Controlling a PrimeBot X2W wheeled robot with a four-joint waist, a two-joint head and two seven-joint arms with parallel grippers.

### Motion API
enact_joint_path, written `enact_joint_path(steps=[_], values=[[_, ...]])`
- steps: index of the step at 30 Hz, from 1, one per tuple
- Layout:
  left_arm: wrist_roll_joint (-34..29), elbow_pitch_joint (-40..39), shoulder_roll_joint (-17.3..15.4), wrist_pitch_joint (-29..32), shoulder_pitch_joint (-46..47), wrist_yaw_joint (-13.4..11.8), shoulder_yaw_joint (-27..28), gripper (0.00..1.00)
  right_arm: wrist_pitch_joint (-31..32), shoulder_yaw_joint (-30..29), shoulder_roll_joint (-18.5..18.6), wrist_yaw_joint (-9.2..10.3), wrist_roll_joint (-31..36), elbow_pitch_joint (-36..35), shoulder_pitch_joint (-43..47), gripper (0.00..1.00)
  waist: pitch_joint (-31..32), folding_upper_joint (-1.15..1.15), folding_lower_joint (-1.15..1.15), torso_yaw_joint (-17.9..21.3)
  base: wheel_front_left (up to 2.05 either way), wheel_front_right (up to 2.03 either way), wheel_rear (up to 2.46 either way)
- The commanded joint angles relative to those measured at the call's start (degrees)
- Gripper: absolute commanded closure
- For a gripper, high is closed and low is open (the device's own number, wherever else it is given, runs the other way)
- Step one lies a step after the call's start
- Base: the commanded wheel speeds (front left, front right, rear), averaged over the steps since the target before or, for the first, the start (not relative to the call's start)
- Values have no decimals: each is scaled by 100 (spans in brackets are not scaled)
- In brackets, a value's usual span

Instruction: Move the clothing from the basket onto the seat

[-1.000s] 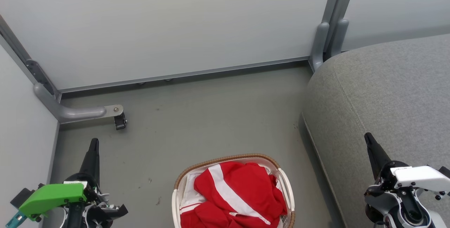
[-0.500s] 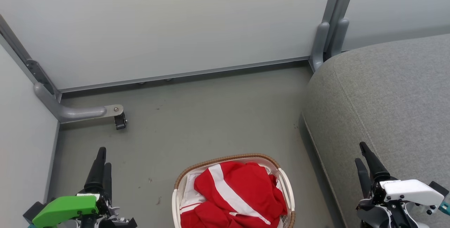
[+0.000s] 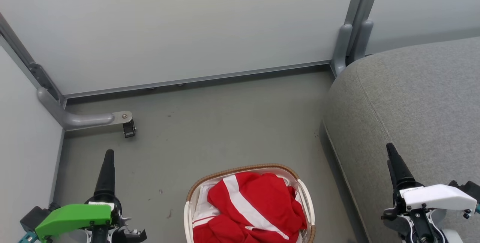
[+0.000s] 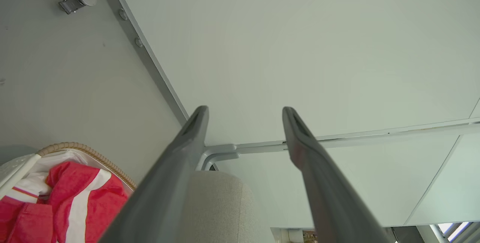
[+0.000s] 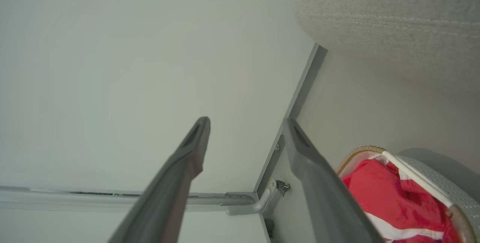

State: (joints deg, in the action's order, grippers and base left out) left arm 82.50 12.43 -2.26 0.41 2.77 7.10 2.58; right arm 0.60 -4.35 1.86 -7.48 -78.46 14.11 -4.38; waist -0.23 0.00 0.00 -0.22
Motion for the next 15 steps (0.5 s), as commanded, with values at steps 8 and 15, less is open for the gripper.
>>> enact_joint_path(steps=[8, 15], values=[[-825, -298, -38, -217, -78, 26, -167, 0, -229, 108, 59, -1, 1118, -353, 33, 0, 17, 0, 0, 5, 0, 0, 0], [-1521, -389, -43, -359, -180, 29, -177, 0, -372, 296, 63, -1, 1861, -394, 66, 0, 24, 0, 0, 17, 0, 0, 0]])
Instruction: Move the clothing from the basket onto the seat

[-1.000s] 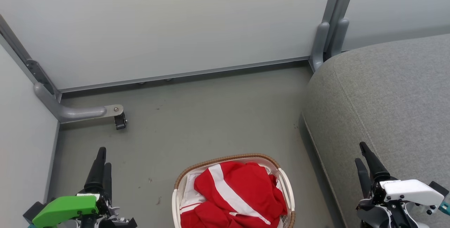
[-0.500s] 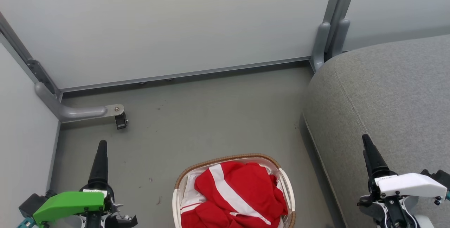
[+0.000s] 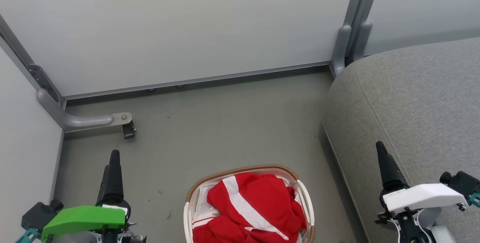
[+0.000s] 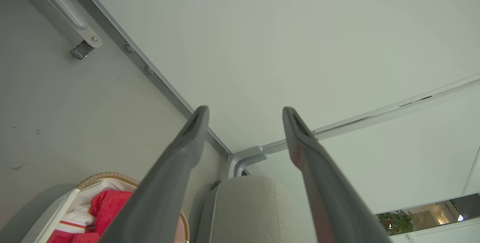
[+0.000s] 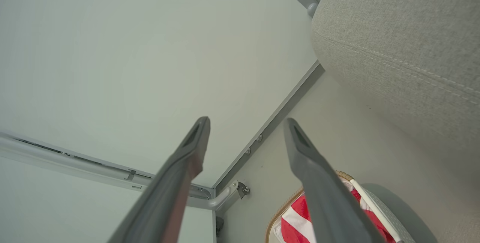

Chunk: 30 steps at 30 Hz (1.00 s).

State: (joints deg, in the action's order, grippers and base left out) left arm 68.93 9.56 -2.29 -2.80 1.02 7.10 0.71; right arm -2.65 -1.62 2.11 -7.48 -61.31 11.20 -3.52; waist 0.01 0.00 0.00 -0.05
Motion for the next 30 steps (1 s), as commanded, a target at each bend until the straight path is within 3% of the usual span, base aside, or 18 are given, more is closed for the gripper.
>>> enact_joint_path(steps=[1, 14, 30], values=[[-322, -111, -40, -60, -18, 30, 5, 0, -69, 51, 39, -1, 250, -100, -12, 0, 0, 0, 0, 0, 0, 0, 0], [-1937, -121, -47, -303, -169, 35, -199, 0, -316, 244, 50, -1, 1279, -58, 105, 0, 4, 0, 0, -18, 0, 0, 0], [-3051, -39, -57, -562, -380, 16, -255, 0, -572, 381, 62, -1, 2397, -2, 184, 0, 58, 0, 0, -58, 0, 0, 0]])
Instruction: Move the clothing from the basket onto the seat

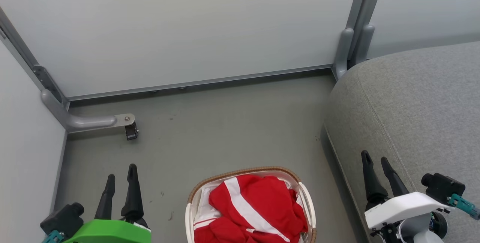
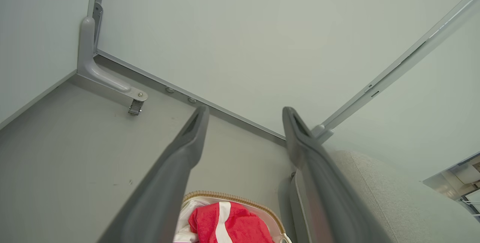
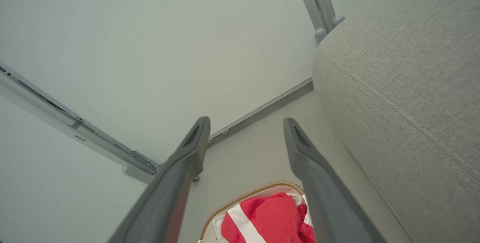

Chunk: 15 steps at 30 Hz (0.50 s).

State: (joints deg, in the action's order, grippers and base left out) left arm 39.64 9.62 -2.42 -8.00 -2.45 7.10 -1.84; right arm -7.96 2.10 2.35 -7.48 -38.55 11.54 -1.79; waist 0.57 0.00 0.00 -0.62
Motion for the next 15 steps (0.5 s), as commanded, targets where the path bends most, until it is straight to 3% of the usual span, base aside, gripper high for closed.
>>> enact_joint_path(steps=[1, 15], values=[[-179, -37, -44, -52, -43, 16, -6, 0, -53, 17, 40, -1, 182, -28, 13, 0, 4, 0, 0, -2, 0, 0, 0], [-905, 154, -51, -251, -131, -14, -154, 0, -255, 123, 47, -1, 917, 86, 67, 0, 31, 0, 0, -21, 0, 0, 0]])
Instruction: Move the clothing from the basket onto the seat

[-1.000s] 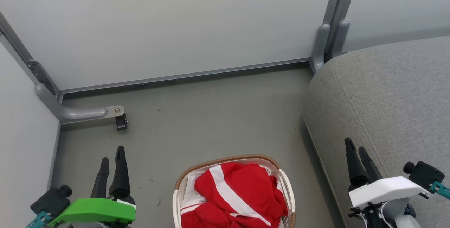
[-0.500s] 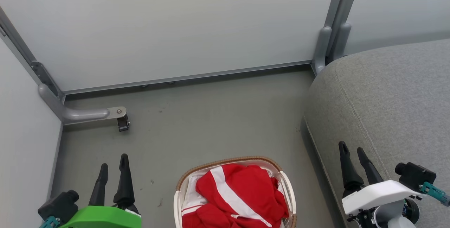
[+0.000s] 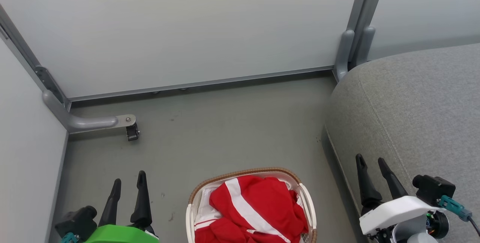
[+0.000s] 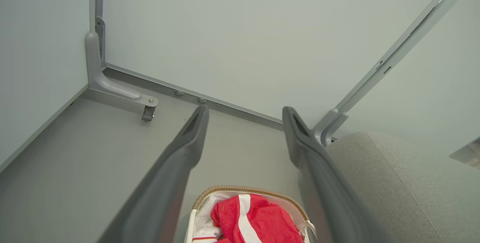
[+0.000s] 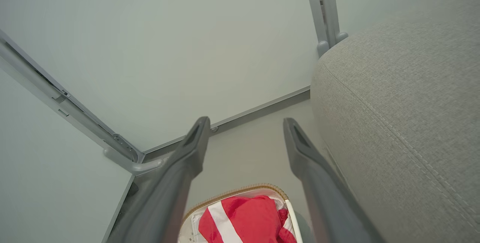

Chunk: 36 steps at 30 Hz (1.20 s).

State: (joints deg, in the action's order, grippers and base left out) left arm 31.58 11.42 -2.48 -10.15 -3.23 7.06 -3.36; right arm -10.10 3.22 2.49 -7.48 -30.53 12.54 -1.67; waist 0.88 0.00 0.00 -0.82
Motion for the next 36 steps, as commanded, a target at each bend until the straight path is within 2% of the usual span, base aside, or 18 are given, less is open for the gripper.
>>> enact_joint_path(steps=[1, 36], values=[[-143, -19, -46, -54, -57, -12, -9, 0, -57, 14, 33, -2, 158, -7, 61, 0, 0, 0, 0, -3, 0, 0, 0], [-1465, 92, -56, -457, -208, -23, -182, 0, -464, 216, 51, -1, 1599, 173, 136, 0, 22, 0, 0, -51, 0, 0, 0]])
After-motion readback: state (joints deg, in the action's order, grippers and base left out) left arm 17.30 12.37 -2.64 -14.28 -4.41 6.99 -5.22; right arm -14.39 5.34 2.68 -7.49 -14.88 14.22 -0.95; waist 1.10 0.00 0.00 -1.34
